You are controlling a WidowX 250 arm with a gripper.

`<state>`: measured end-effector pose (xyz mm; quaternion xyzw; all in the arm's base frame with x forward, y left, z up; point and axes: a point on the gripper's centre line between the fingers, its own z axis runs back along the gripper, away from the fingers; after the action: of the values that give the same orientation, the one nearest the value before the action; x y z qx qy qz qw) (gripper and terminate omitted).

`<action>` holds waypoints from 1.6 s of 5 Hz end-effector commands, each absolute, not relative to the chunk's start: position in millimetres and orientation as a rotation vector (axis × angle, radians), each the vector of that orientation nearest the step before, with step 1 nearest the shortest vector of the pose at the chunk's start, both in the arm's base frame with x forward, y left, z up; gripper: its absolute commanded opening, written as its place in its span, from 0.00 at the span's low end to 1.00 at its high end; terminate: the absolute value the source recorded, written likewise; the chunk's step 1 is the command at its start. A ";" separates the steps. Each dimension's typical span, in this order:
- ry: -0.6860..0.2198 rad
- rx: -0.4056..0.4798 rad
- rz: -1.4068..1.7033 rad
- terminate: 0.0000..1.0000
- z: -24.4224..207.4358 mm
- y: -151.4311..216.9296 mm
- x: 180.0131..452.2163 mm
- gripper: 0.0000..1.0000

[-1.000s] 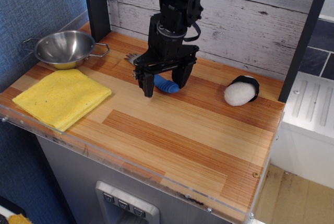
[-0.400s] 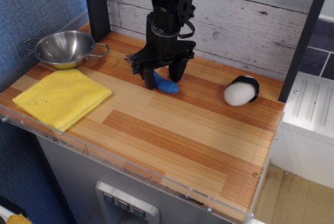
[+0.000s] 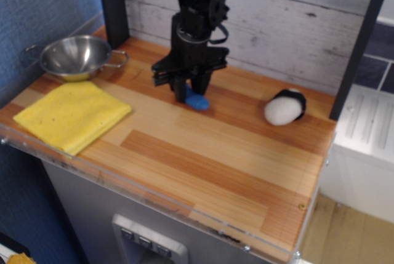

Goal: Put prongs of fork on the towel

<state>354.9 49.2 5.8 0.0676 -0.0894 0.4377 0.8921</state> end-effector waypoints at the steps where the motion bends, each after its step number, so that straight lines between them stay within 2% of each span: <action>1: -0.214 0.139 0.925 0.00 27.5 57.7 353.3 0.00; 2: -0.237 0.126 0.958 0.00 47.9 52.7 356.2 0.00; 3: -0.282 0.115 0.984 0.00 78.8 44.5 360.7 0.00; 4: -0.348 0.090 1.004 0.00 115.5 36.6 352.7 0.00; 5: -0.397 0.080 1.020 0.00 135.2 37.6 330.1 0.00; 6: -0.394 0.072 1.052 0.00 133.2 51.6 300.4 0.00; 8: -0.390 0.086 1.118 0.00 98.6 79.4 252.8 0.00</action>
<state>248.5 71.8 81.3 0.0491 -0.1592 0.5282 0.8326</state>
